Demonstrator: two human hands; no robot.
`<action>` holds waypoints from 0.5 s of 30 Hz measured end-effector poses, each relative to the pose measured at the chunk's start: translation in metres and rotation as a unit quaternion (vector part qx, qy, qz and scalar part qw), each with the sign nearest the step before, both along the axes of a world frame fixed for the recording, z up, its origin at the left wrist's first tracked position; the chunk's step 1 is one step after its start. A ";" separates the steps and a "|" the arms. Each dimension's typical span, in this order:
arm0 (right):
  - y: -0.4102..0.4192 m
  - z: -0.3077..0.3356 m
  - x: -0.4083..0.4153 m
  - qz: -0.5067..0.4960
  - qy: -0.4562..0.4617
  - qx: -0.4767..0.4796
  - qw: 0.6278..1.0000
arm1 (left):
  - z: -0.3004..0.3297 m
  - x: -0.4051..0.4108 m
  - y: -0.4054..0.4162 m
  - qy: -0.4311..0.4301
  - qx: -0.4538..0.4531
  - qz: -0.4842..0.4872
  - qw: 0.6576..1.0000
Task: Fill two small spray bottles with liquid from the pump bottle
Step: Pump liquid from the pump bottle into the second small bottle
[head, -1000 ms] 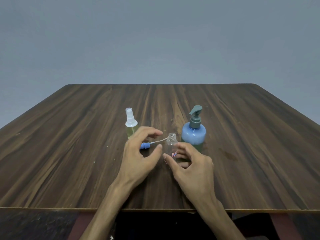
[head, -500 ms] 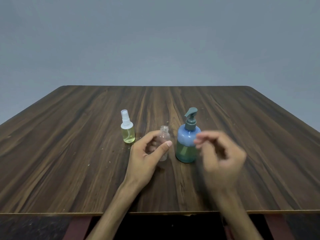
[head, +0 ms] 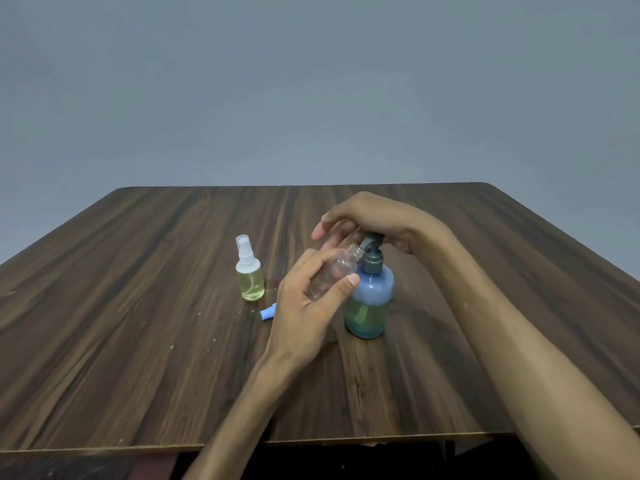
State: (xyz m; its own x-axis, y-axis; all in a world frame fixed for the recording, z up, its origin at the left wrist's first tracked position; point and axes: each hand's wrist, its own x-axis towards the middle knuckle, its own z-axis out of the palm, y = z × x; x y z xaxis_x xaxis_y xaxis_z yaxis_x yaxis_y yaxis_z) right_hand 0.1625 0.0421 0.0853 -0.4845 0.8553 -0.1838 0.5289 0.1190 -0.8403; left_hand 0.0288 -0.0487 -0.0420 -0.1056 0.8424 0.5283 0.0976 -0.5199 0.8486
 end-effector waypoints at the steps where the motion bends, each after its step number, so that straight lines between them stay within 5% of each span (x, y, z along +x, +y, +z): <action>1: 0.000 0.002 -0.004 0.002 -0.022 0.014 1.000 | 0.000 0.001 -0.001 0.001 0.000 0.001 1.000; 8: -0.004 -0.010 -0.016 -0.039 -0.080 0.116 0.989 | -0.004 0.017 0.000 -0.008 0.007 0.030 0.999; 15: -0.001 -0.031 -0.010 -0.117 -0.043 0.115 0.986 | -0.010 0.027 -0.001 -0.030 0.010 0.045 0.998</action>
